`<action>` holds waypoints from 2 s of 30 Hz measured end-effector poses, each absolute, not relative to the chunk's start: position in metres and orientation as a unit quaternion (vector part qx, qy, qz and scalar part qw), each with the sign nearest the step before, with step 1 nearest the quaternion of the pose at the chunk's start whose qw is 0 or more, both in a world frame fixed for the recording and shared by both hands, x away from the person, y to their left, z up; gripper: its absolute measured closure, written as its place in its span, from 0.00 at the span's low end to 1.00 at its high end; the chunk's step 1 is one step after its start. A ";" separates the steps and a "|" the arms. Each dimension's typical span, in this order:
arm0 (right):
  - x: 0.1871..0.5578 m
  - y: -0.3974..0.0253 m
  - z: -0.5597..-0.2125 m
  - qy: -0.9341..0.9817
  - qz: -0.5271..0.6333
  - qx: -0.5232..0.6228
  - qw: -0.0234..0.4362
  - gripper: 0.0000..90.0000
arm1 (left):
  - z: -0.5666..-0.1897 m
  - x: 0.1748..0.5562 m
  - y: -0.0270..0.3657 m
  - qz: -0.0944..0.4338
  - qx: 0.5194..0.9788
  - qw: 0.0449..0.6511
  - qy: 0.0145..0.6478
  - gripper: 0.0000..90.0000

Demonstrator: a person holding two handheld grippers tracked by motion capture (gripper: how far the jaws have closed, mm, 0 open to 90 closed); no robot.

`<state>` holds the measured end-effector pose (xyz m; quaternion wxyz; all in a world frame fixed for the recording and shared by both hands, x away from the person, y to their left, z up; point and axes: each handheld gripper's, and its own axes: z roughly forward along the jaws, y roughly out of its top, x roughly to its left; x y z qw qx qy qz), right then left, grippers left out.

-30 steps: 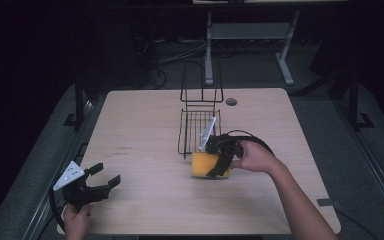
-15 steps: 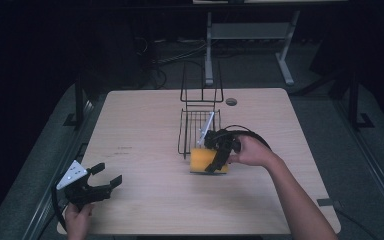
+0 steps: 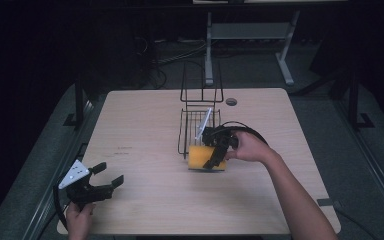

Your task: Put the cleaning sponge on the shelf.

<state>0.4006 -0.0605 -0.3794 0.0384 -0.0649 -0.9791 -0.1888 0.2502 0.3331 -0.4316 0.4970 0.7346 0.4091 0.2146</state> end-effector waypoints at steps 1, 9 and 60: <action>0.401 -0.060 -0.379 -0.979 -0.189 -0.063 0.037 0.24 | -0.431 0.250 0.334 0.215 0.734 0.498 0.409 0.15; 0.406 -0.054 -0.375 -0.979 -0.192 -0.060 0.037 0.24 | -0.432 0.253 0.333 0.213 0.735 0.499 0.408 0.15; 0.458 -0.038 -0.384 -0.978 -0.170 -0.095 0.074 0.24 | -0.433 0.255 0.336 0.210 0.734 0.501 0.409 0.15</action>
